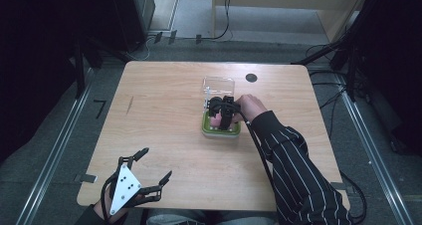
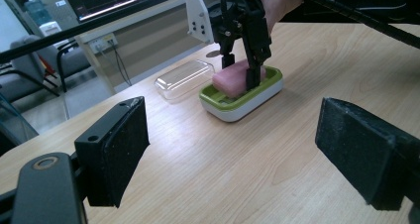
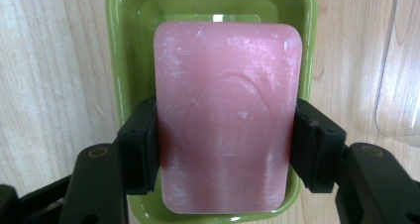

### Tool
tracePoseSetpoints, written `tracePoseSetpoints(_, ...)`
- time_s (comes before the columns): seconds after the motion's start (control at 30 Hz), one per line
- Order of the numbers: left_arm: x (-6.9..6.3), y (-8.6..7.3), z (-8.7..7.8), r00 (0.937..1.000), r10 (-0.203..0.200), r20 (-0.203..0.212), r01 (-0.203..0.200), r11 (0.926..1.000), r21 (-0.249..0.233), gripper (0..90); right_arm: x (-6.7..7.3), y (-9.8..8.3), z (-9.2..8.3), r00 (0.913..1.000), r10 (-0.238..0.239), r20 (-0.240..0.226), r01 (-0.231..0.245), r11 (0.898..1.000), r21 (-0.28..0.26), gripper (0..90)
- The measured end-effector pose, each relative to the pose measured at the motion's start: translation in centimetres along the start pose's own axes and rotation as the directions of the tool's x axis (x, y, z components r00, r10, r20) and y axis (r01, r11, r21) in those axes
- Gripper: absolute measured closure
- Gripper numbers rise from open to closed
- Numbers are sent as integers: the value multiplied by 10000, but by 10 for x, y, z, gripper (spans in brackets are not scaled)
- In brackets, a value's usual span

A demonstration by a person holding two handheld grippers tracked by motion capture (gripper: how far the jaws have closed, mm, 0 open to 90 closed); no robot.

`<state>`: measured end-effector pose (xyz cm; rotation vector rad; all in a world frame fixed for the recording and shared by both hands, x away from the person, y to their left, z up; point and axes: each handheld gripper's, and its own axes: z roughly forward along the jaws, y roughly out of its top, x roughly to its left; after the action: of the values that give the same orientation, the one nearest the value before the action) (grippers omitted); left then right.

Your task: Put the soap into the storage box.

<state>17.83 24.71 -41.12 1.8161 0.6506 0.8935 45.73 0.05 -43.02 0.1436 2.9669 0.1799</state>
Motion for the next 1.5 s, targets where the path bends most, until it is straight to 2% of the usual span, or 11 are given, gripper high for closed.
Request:
tracePoseSetpoints(0.23, 0, 0, -1, 10000, 11, -22, -11, 10000, 29, 137, -2, -2, 4, 9999, 153, -48, -153, 9999, 13, 386)
tracePoseSetpoints(1.5, 0, 0, -2, 10000, -13, -49, 13, 10000, 38, 137, -5, -4, 13, 9997, 146, -198, -144, 9999, 83, 382)
